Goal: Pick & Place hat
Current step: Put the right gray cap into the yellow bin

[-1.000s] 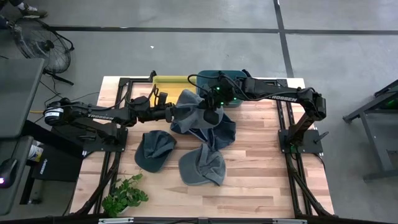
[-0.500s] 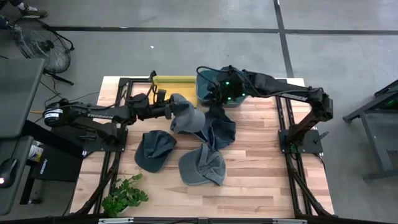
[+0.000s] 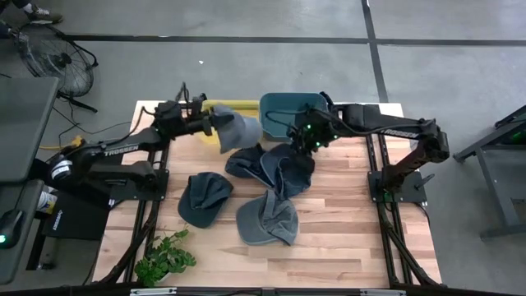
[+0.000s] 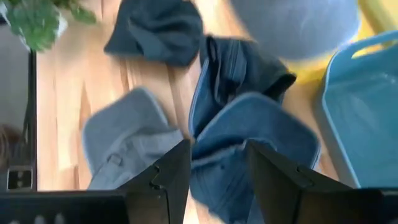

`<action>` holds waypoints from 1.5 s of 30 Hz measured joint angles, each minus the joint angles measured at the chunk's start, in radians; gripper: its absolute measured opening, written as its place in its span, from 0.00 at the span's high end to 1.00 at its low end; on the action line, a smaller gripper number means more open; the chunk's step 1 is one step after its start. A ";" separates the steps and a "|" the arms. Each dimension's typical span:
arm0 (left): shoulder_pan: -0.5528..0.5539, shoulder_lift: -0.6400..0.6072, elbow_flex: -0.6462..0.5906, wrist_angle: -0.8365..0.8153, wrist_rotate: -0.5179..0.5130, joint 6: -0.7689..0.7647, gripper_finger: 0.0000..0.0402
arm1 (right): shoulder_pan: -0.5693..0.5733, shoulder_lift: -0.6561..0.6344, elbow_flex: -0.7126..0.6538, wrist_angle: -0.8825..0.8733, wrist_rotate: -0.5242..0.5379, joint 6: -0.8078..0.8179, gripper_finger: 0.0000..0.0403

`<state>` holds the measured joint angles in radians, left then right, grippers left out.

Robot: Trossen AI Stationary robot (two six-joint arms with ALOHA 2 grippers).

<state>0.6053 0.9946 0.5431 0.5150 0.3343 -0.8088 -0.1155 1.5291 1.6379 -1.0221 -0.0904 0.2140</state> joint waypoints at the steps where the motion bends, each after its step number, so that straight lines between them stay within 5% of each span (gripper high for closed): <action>1: 0.030 0.000 0.000 -0.004 0.026 0.008 1.00 | 0.012 0.000 0.000 -0.012 0.012 0.008 0.63; 7: 0.188 0.004 0.000 -0.045 0.154 0.074 1.00 | 0.059 0.000 0.000 -0.028 0.080 0.051 0.63; 18: 0.334 0.085 0.000 -0.099 0.238 0.279 1.00 | 0.073 0.000 0.000 -0.020 0.161 0.114 0.63; 33: 0.344 0.306 0.006 0.022 0.280 0.386 1.00 | 0.073 0.000 0.000 -0.005 0.193 0.171 0.63; 45: 0.342 0.474 0.172 0.007 0.349 0.386 1.00 | 0.073 0.000 0.000 -0.005 0.193 0.190 0.63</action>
<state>0.9476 1.4689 0.7151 0.5224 0.6829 -0.4230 -0.0422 1.5295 1.6379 -1.0271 0.1028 0.4042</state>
